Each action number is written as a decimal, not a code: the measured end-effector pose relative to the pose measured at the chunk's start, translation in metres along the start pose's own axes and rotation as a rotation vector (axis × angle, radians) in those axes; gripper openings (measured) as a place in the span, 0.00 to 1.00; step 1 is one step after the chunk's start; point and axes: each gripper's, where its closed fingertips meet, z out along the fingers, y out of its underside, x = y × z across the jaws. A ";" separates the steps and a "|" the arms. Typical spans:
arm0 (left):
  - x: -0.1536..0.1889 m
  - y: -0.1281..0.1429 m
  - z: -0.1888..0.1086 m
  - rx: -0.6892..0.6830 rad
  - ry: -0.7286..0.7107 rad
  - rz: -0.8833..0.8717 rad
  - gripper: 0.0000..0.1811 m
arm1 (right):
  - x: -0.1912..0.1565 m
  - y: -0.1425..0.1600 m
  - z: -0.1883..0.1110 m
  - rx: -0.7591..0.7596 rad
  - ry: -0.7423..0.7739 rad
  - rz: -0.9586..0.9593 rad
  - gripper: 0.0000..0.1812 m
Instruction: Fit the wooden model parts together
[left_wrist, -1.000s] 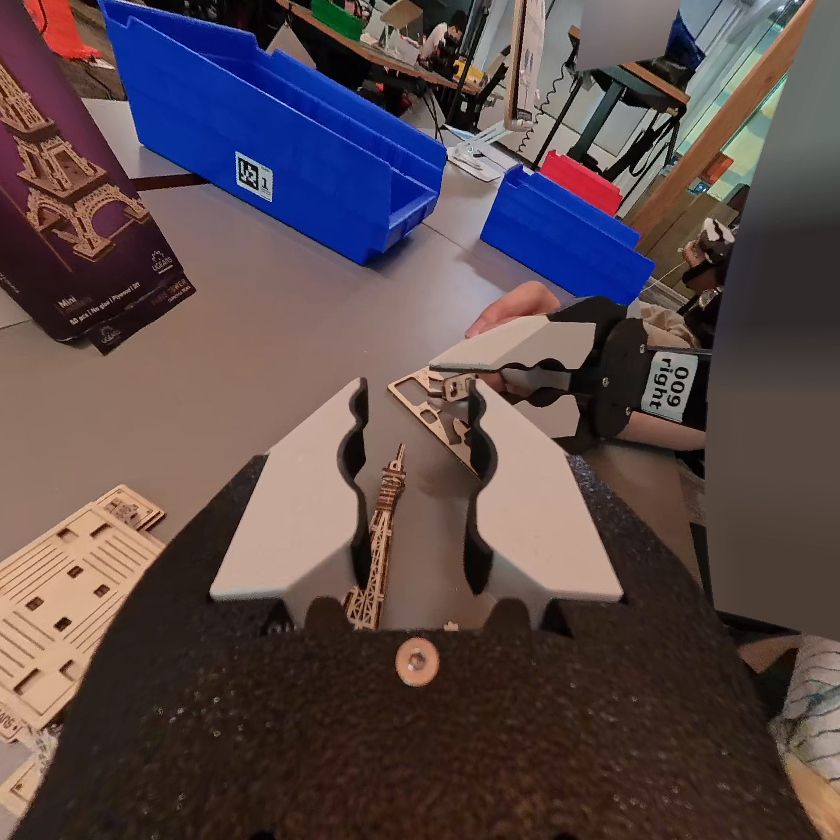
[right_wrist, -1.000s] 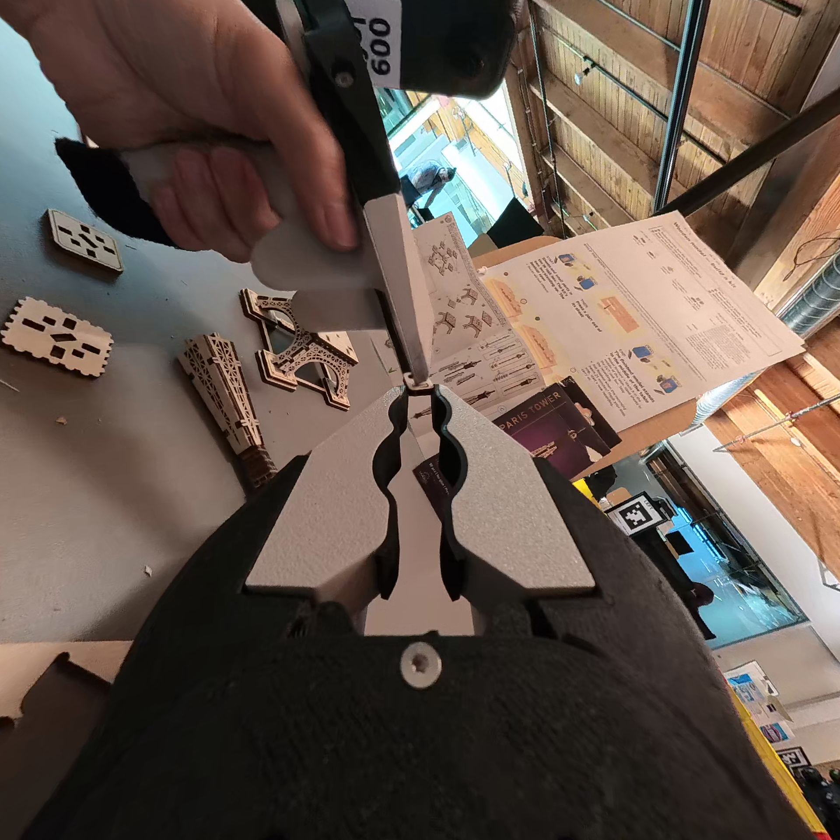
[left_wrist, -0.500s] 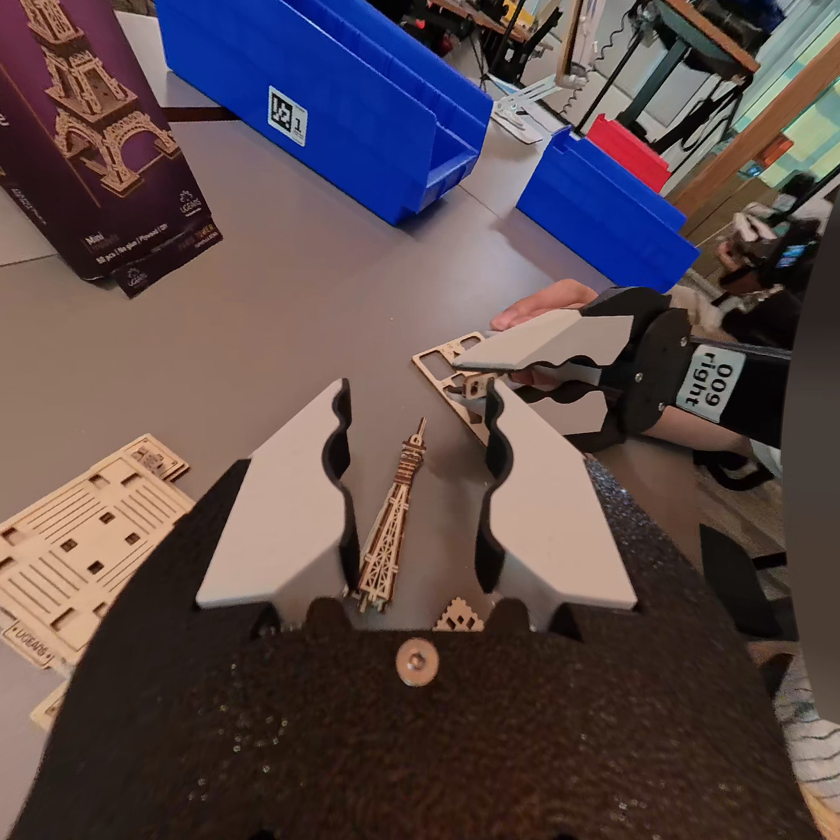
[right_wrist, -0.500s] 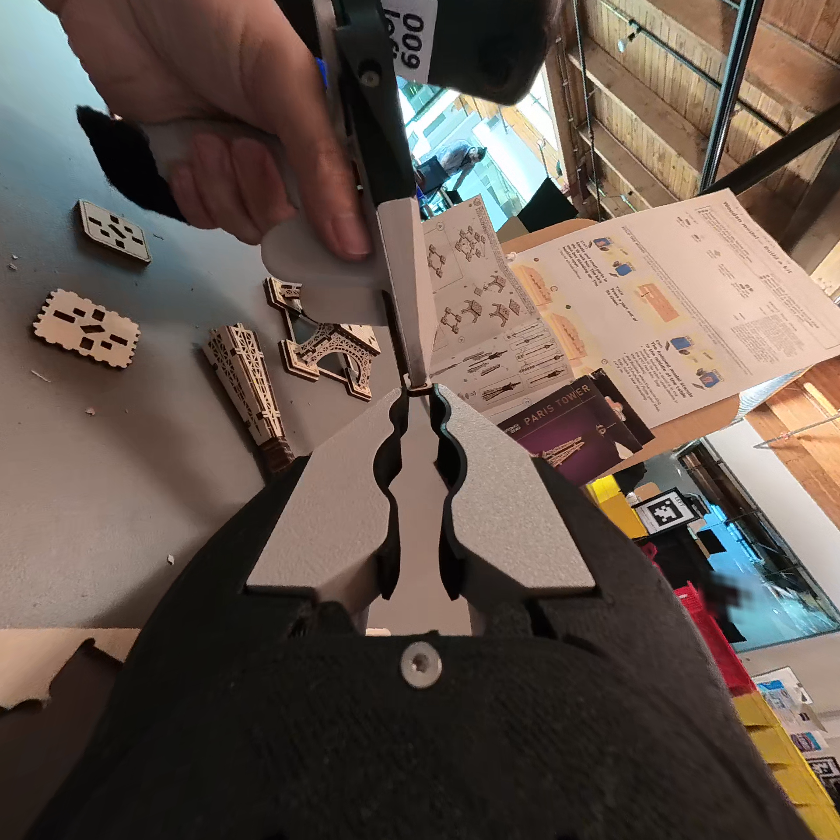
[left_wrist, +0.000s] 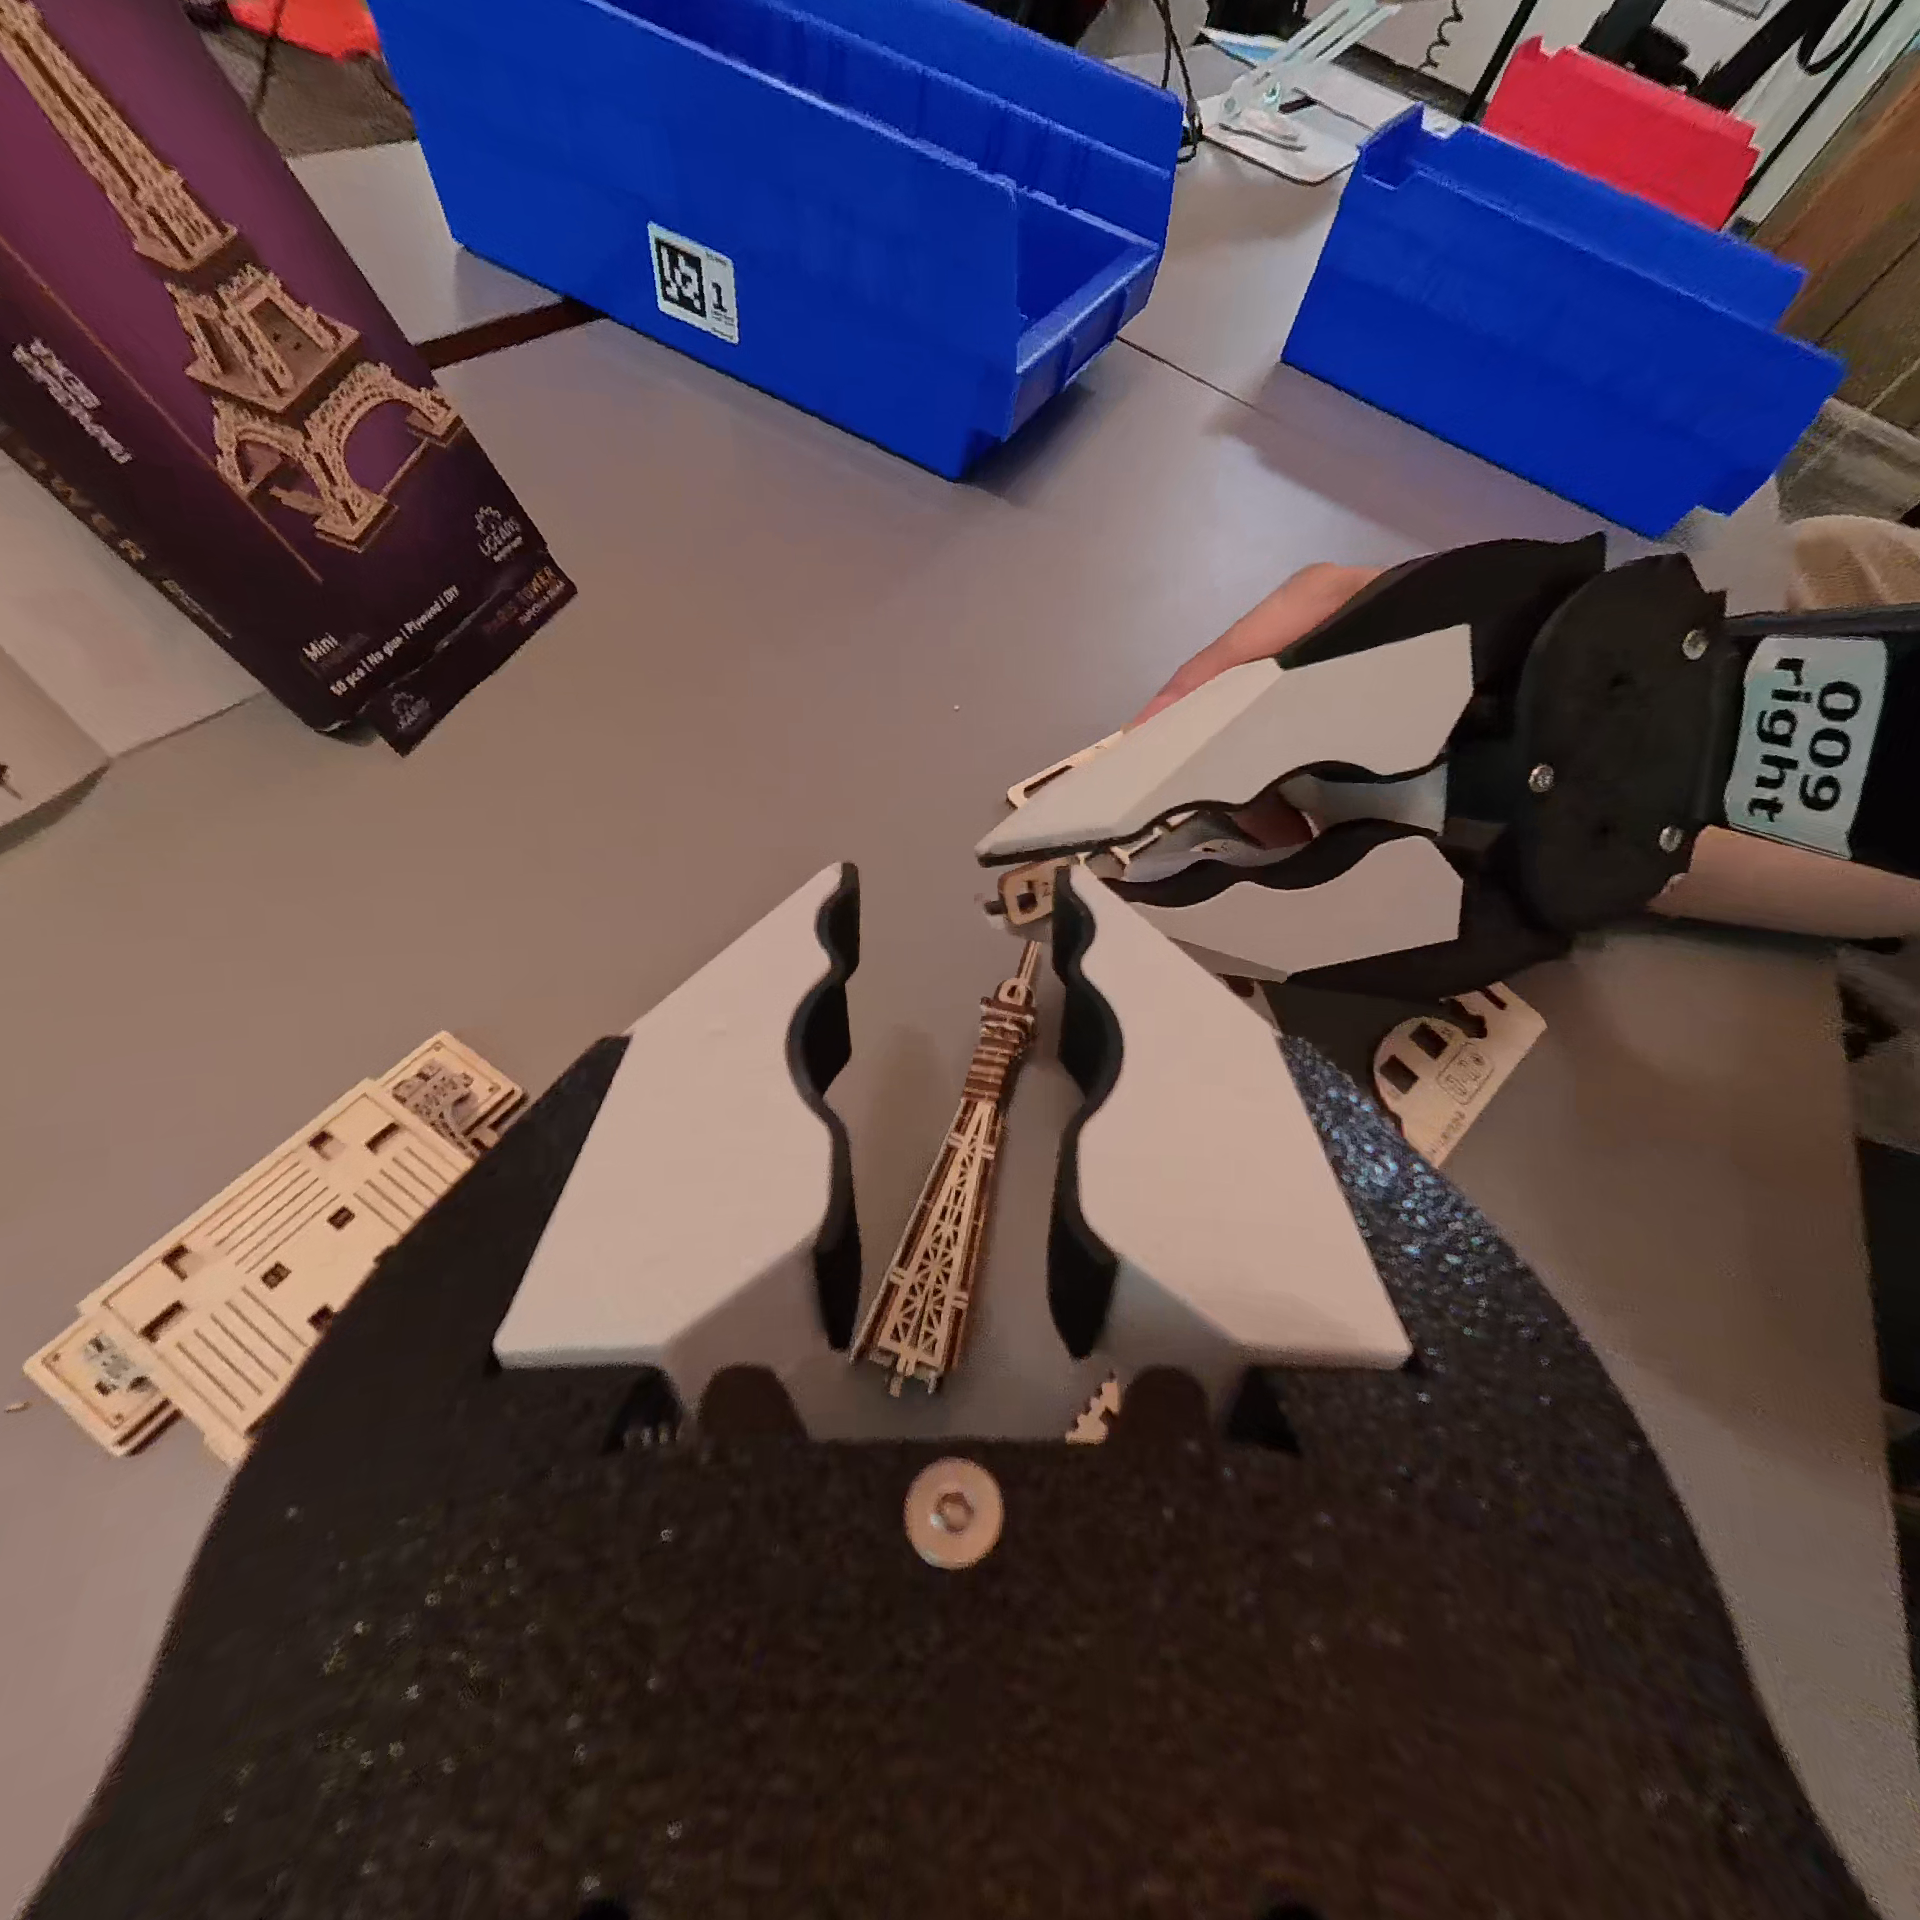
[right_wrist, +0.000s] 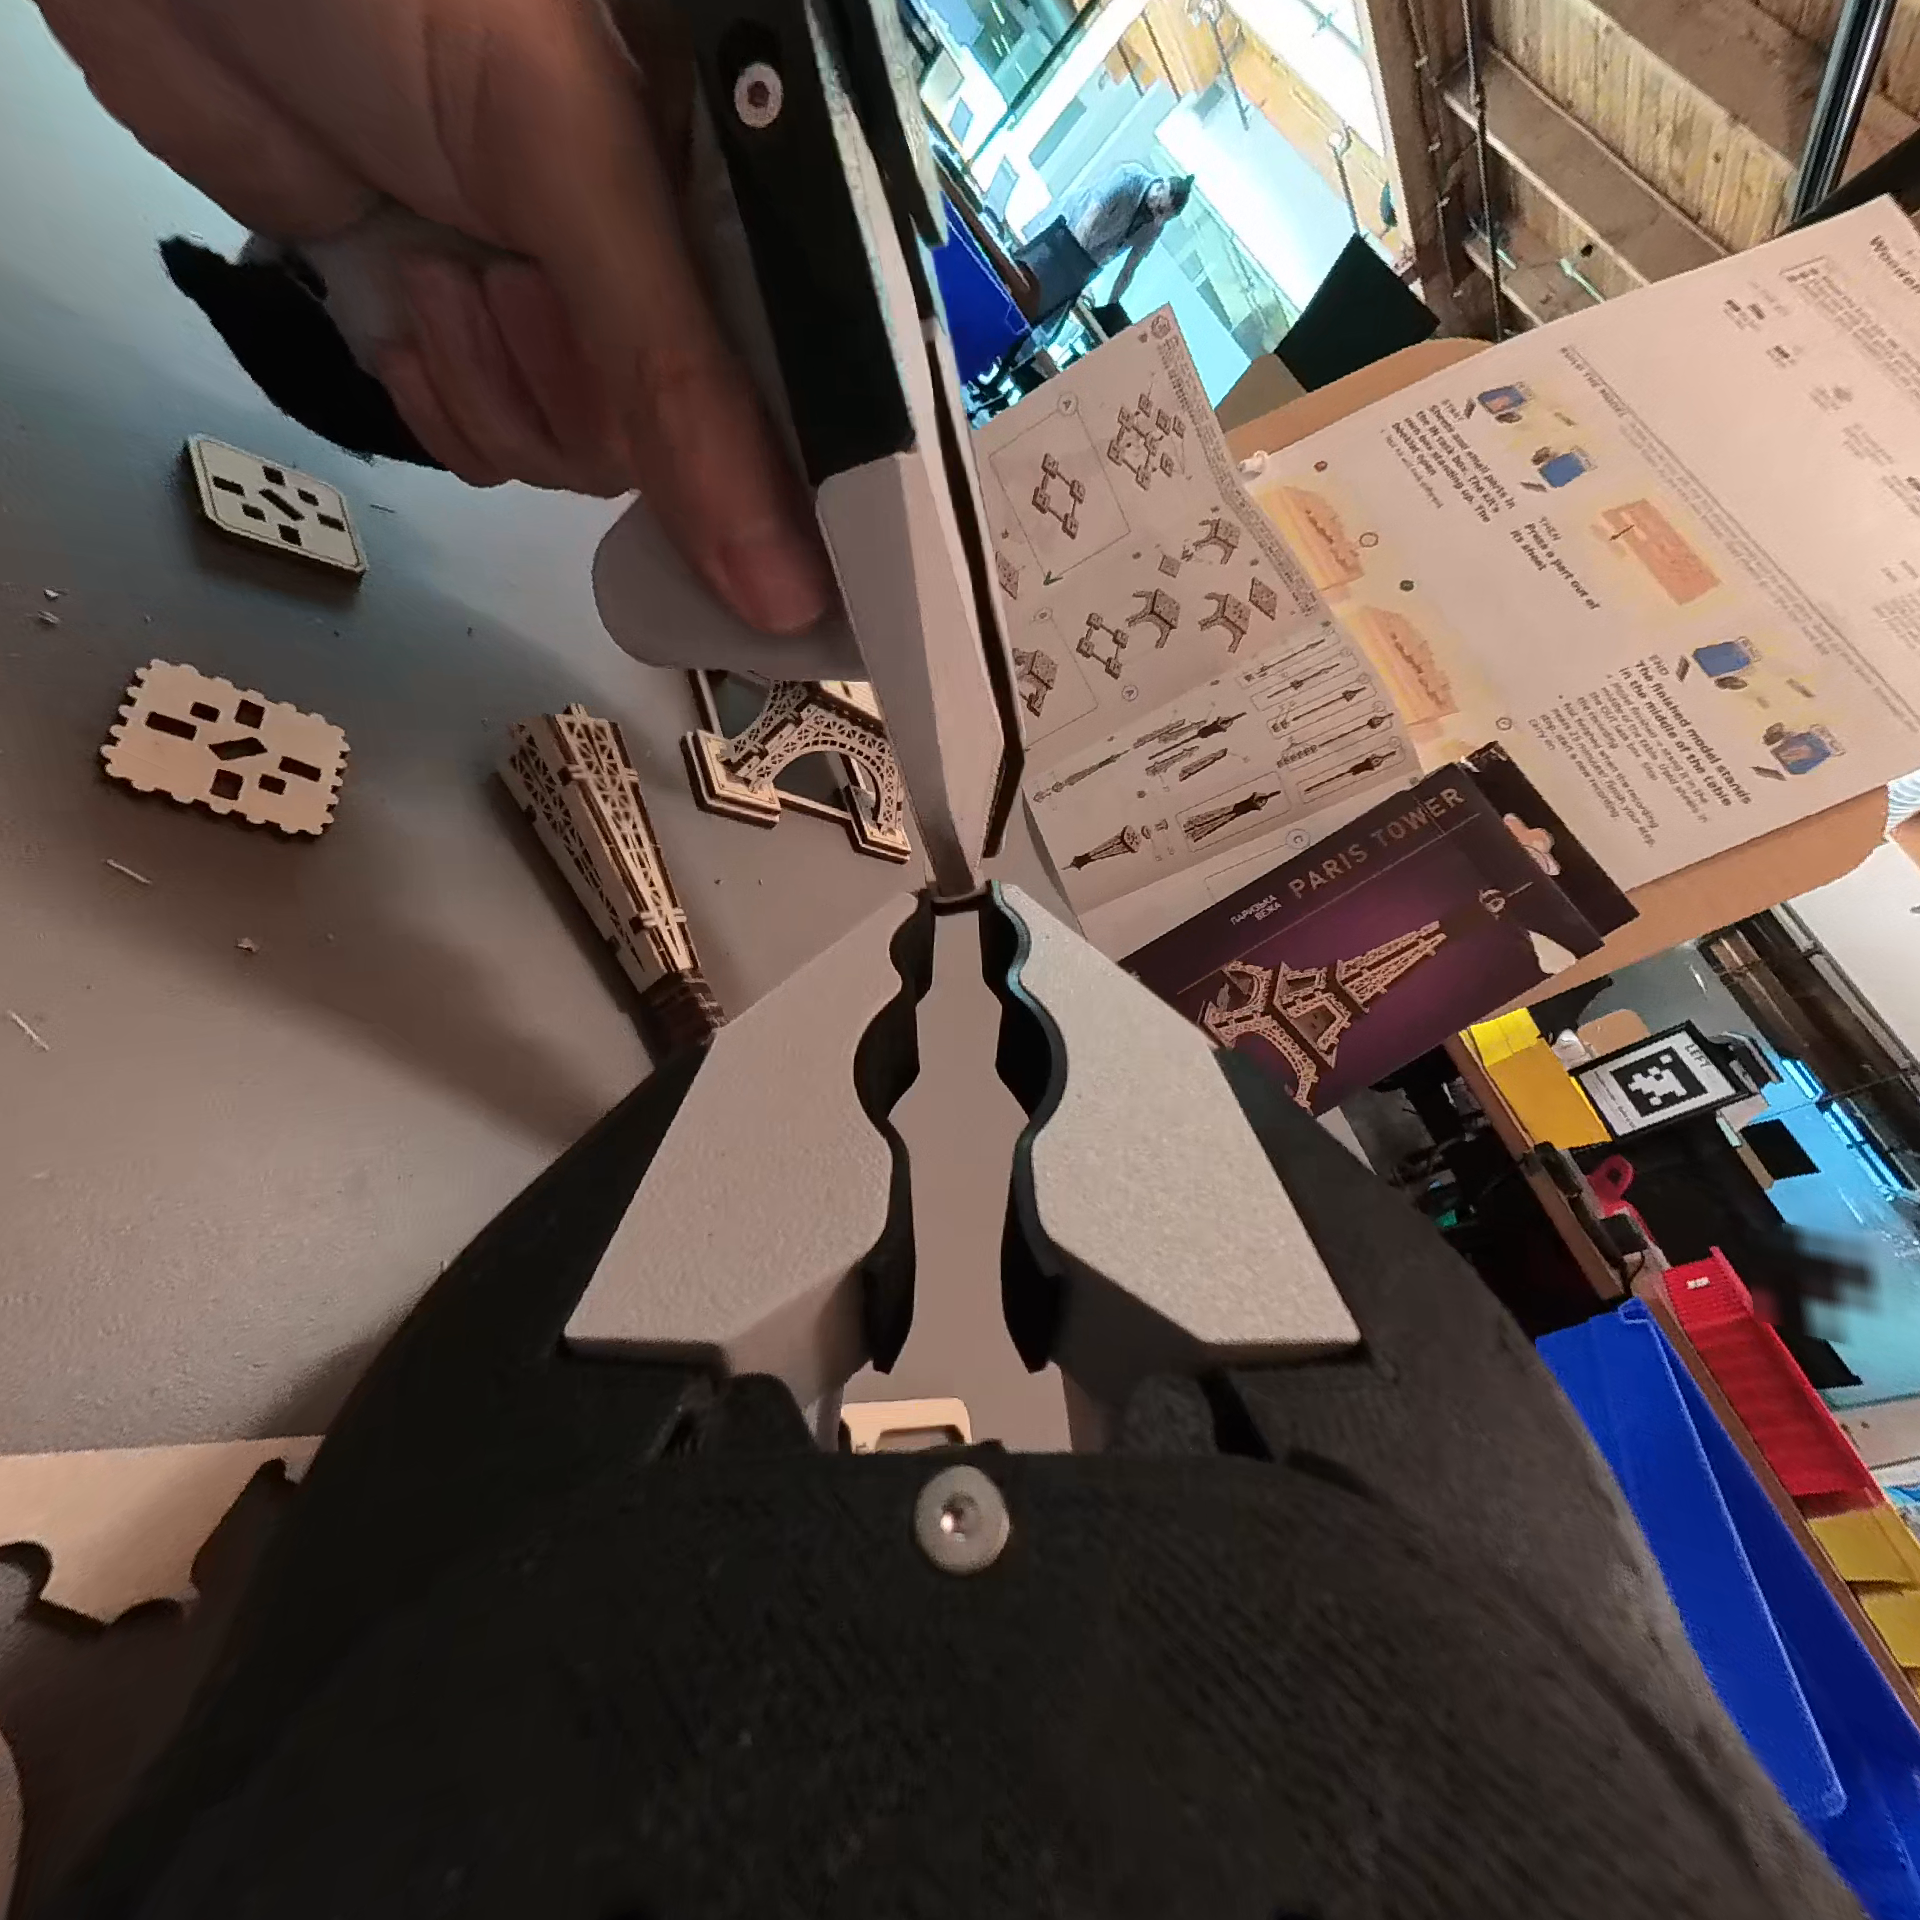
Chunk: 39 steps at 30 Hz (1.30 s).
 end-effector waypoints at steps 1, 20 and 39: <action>0.000 -0.002 0.000 0.010 -0.010 0.017 0.19 | 0.001 0.000 0.000 0.003 0.006 -0.007 0.03; 0.026 -0.014 -0.012 0.108 0.054 0.408 0.17 | 0.016 -0.002 -0.013 0.156 -0.078 0.127 0.04; 0.038 -0.012 -0.008 0.152 0.135 0.401 0.09 | 0.008 -0.023 -0.024 0.229 -0.122 0.088 0.04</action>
